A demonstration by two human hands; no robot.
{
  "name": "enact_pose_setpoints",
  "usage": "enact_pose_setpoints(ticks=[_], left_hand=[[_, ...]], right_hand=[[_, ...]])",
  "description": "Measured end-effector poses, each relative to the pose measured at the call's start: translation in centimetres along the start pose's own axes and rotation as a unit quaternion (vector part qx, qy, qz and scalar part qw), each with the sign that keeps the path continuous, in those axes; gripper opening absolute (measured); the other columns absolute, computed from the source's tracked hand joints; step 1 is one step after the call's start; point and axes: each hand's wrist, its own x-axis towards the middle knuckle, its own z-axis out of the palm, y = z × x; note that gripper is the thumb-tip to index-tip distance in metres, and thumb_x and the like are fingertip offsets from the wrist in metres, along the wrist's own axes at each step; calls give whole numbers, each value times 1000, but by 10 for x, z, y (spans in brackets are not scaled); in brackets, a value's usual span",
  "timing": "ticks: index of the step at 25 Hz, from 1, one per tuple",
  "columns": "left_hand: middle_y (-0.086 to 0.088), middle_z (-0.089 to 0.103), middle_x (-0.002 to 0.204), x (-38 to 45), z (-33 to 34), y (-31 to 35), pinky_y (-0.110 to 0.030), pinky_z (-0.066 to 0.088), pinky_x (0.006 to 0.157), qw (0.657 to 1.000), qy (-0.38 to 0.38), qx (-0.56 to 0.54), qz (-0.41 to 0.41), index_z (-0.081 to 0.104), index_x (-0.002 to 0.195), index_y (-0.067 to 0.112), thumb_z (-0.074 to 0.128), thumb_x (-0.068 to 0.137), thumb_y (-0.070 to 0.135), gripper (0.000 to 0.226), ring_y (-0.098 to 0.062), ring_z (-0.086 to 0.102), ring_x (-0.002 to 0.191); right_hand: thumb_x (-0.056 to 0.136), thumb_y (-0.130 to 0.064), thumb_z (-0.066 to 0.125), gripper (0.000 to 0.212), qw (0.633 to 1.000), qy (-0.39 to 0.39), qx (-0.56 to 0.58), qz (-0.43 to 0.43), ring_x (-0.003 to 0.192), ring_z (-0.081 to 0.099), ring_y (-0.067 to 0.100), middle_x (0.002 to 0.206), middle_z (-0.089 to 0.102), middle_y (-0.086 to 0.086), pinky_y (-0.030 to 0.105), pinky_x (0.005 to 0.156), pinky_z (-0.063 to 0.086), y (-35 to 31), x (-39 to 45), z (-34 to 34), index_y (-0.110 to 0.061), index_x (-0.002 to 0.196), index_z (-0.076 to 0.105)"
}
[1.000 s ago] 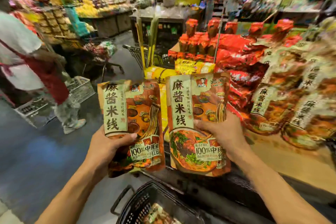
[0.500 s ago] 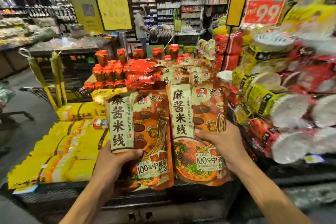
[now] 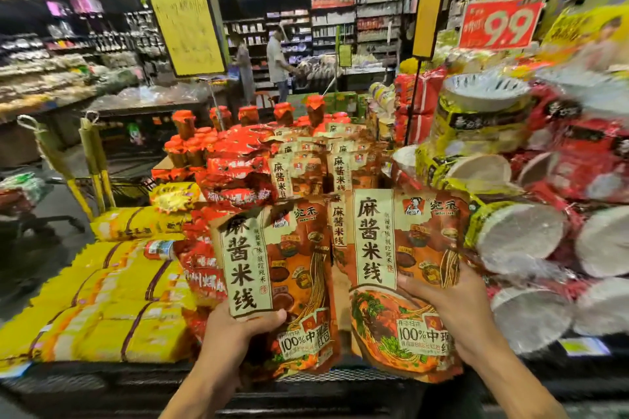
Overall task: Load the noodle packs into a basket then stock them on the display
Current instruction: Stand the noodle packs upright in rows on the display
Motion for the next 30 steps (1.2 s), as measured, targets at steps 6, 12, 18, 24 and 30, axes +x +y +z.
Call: enact_pose_setpoints(ticks=[6, 12, 18, 24, 30], left_hand=[[-5, 79, 102, 23, 26, -21, -40, 54, 83, 1000, 9, -2, -24, 69, 113, 12, 91, 52, 5, 65, -26, 73, 98], [-4, 80, 96, 69, 47, -47, -34, 54, 73, 996, 52, -42, -66, 70, 109, 9, 76, 69, -14, 46, -24, 74, 92], [-1, 78, 96, 138, 53, -77, -30, 52, 75, 992, 72, -43, -97, 70, 102, 12, 77, 67, -17, 47, -17, 69, 91], [-1, 78, 91, 205, 50, -107, -32, 56, 72, 990, 71, -7, -120, 72, 100, 12, 82, 65, -15, 45, -22, 71, 88], [-10, 76, 104, 249, 46, -137, -30, 53, 71, 982, 73, -34, -169, 71, 110, 7, 80, 66, -15, 51, -24, 69, 93]], right_hand=[[68, -4, 89, 51, 1000, 13, 10, 9, 97, 76, 26, 104, 79, 4, 52, 94, 56, 28, 25, -33, -16, 114, 71], [69, 1, 88, 44, 999, 30, -7, 45, 87, 77, 15, 94, 80, -2, 36, 82, 57, 53, 51, -37, -17, 106, 73], [68, 0, 89, 44, 995, 34, -30, 87, 85, 77, 16, 92, 80, -3, 28, 70, 58, 90, 95, -21, -18, 104, 72], [72, -1, 87, 43, 991, 25, -39, 125, 87, 78, 24, 97, 80, 5, 40, 77, 61, 132, 132, 12, -10, 111, 71], [66, -9, 93, 47, 983, 54, -54, 169, 90, 77, 22, 95, 80, 0, 45, 84, 60, 185, 165, 29, -14, 108, 72]])
